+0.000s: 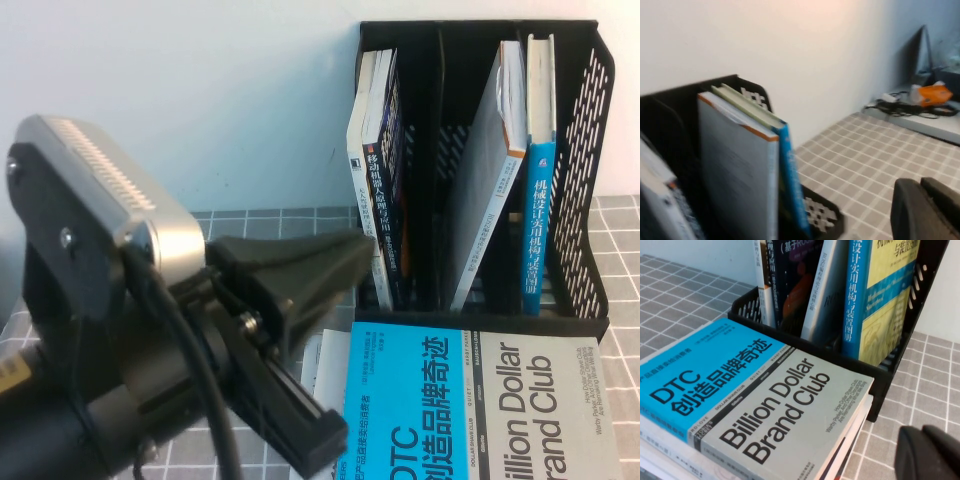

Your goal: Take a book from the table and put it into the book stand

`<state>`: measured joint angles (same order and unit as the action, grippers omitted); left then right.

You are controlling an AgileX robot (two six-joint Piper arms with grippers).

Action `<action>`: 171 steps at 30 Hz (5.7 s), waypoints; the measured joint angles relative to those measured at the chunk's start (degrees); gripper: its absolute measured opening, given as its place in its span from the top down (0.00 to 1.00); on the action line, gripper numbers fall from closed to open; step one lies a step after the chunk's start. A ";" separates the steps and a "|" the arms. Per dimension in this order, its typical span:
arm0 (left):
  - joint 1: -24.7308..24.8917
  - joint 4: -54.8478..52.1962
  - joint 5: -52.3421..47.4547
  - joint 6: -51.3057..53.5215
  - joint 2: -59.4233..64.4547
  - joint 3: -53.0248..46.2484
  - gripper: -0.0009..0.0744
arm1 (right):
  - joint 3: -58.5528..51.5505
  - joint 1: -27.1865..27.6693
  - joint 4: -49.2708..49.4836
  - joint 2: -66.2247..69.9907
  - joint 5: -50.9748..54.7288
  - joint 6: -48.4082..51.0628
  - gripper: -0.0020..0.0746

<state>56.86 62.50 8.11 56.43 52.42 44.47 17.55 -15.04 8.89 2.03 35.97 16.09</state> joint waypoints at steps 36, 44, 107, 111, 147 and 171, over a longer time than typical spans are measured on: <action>-48.02 -2.23 -1.92 27.00 -39.72 -24.59 0.99 | 0.00 0.00 0.04 0.00 0.00 0.00 0.98; -55.87 -1.48 -3.67 25.90 -49.94 -30.06 0.99 | 0.00 0.00 0.14 0.00 0.00 0.00 0.98; -58.13 -60.96 -25.61 -57.29 -53.03 -45.54 0.99 | 0.00 0.00 0.67 0.00 0.00 0.00 0.98; -58.13 -60.96 -25.61 -57.29 -53.03 -45.54 0.99 | -1.44 0.00 0.67 -1.27 -0.46 0.00 0.98; -58.13 -61.07 -25.61 -57.29 -53.03 -45.54 0.99 | -19.21 9.00 -9.61 -2.83 -23.00 -11.30 0.98; -58.13 -61.07 -25.61 -57.29 -53.03 -45.54 0.99 | -18.79 9.00 -9.61 -2.83 -15.11 -11.39 0.98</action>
<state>-1.26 1.43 -17.50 -0.86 -0.61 -1.06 -1.24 -6.05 -0.72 -0.80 20.86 4.70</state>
